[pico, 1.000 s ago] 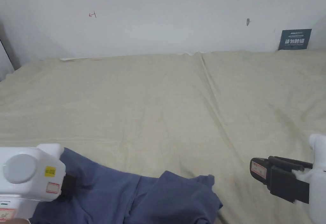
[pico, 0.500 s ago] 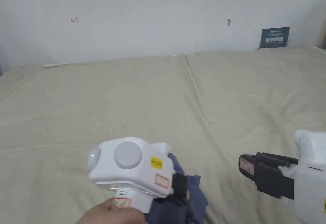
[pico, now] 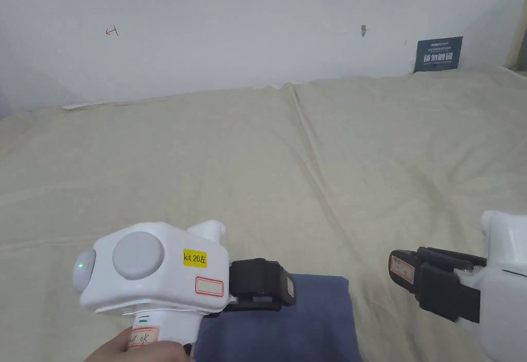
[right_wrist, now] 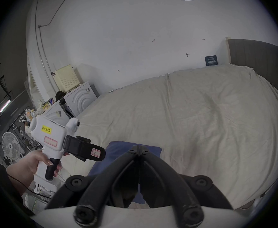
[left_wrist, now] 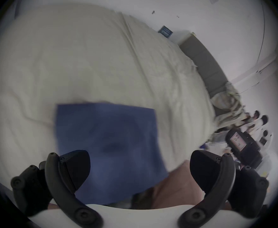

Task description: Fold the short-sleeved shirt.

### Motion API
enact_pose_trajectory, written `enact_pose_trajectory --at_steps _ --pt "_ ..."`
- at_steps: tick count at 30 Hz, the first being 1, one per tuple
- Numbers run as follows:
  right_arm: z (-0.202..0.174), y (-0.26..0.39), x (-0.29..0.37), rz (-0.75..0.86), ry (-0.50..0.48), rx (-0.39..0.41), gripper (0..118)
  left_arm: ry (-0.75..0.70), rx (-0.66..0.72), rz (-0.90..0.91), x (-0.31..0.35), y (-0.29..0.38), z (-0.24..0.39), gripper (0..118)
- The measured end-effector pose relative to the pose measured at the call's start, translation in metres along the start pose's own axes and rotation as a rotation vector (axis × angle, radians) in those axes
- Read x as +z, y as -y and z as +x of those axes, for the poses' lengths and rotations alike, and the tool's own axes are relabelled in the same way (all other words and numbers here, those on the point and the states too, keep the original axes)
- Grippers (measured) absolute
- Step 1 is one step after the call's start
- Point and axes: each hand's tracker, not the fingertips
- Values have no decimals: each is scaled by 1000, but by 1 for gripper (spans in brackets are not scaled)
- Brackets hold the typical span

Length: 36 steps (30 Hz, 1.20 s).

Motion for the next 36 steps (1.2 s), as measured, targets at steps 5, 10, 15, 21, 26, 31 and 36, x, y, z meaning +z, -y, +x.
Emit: enact_pose_trajectory --at_steps 5,10,15,21,26,31,36 --pt "2 1 0 -1 2 -18 0 82 -27 -49 -41 8 23 0" --pt "0 2 4 -8 14 -8 0 44 -172 -210 -111 20 73 0" --pt "2 1 9 -1 13 -14 0 -40 -133 -211 -133 21 81 0" --pt "0 0 10 11 12 -6 0 399 -58 -227 -131 36 83 0" --pt "-4 -8 22 51 -15 -56 0 181 -152 337 -24 53 73 0" --pt "-16 -18 32 139 -14 -41 0 -128 -139 729 82 59 38 0" --pt "-41 -10 41 367 46 168 0 -417 -195 935 130 71 4 0"
